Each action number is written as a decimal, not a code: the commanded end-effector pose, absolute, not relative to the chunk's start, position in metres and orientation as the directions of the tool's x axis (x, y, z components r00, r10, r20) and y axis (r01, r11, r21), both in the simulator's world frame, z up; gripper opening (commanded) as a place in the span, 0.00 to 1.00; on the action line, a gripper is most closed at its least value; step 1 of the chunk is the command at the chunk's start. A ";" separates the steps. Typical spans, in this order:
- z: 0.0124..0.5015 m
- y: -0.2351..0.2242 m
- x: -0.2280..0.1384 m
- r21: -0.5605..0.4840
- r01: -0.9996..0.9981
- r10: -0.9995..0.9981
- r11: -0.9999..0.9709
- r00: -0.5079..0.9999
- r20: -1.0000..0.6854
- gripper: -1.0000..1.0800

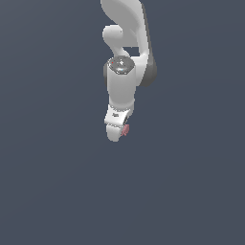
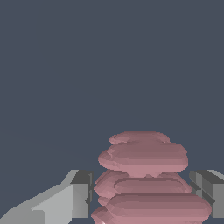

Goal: Pick up the object and move it to a goal position.

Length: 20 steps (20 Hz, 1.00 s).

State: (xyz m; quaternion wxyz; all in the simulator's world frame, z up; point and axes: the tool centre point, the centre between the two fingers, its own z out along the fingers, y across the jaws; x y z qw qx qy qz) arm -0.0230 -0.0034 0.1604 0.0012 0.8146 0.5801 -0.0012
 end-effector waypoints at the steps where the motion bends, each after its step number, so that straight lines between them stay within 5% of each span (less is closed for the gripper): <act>1: 0.183 0.009 -0.033 0.001 0.945 0.945 -0.327 0.327 -0.004 0.00; 20: 0.370 0.114 -0.112 0.000 0.946 0.946 -0.325 0.325 -0.003 0.00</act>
